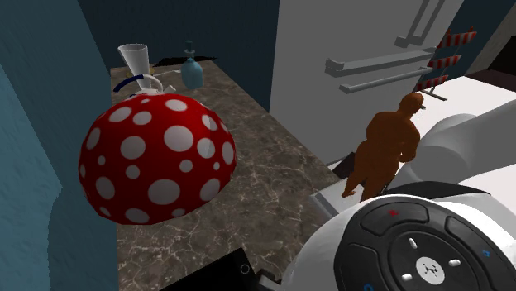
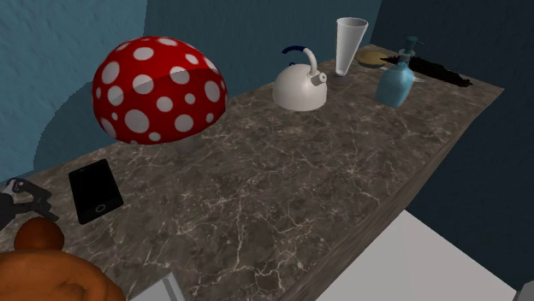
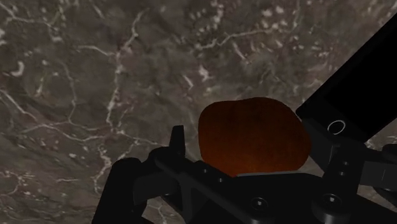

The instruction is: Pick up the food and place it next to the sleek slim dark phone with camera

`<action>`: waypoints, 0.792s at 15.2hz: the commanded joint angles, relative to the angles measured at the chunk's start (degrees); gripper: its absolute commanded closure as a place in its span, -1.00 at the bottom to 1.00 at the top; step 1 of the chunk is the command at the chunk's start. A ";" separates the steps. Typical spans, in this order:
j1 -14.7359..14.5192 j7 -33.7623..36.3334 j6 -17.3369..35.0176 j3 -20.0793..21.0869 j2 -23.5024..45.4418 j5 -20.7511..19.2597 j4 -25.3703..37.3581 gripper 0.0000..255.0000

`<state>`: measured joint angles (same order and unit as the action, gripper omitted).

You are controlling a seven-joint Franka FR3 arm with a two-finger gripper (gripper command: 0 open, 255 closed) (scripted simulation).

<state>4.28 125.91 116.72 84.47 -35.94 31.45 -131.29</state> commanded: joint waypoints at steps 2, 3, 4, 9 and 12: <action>-1.97 0.61 -3.70 -3.39 -0.21 -1.37 2.28 -1.00; -2.77 0.90 -5.52 -4.88 -0.29 -2.00 3.52 -1.00; -3.30 1.10 -6.97 -5.97 -0.39 -2.45 4.55 -1.00; -3.29 1.08 -6.98 -5.97 -0.40 -2.43 4.55 -1.00; -3.29 1.08 -6.98 -5.97 -0.40 -2.43 4.55 -1.00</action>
